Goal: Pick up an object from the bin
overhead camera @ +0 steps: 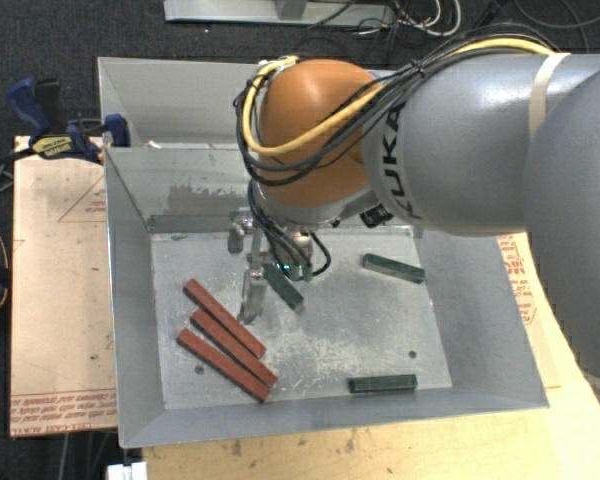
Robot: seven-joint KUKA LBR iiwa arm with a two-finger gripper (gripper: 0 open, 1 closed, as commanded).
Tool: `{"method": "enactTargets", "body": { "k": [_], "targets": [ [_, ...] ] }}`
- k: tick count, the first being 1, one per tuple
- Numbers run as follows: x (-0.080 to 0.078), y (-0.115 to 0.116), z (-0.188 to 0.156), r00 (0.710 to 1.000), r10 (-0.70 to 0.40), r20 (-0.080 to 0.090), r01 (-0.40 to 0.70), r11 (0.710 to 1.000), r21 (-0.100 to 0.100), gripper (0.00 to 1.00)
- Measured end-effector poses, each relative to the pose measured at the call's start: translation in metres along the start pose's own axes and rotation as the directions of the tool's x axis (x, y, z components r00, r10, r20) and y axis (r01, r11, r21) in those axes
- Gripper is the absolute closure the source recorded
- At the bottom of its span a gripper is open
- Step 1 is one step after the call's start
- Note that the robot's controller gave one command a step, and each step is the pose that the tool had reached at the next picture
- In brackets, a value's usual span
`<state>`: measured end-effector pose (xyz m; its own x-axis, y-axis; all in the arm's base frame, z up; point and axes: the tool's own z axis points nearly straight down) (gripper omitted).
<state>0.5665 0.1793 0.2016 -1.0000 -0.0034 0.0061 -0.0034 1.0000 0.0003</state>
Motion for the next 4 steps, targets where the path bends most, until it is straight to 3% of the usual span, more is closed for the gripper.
{"method": "enactTargets", "body": {
  "k": [1,2,3,4],
  "targets": [
    [-0.002,-0.001,-0.004,1.0,0.003,0.007,-0.003,1.0,-0.001,0.0],
    [0.02,0.009,0.048,0.999,-0.032,0.012,0.032,0.999,-0.002,0.0],
    [-0.014,-0.002,0.114,0.999,-0.042,0.014,0.042,0.999,-0.004,0.0],
    [0.028,0.012,0.129,0.988,-0.157,0.011,0.157,0.988,-0.001,1.0]
  ]
}}
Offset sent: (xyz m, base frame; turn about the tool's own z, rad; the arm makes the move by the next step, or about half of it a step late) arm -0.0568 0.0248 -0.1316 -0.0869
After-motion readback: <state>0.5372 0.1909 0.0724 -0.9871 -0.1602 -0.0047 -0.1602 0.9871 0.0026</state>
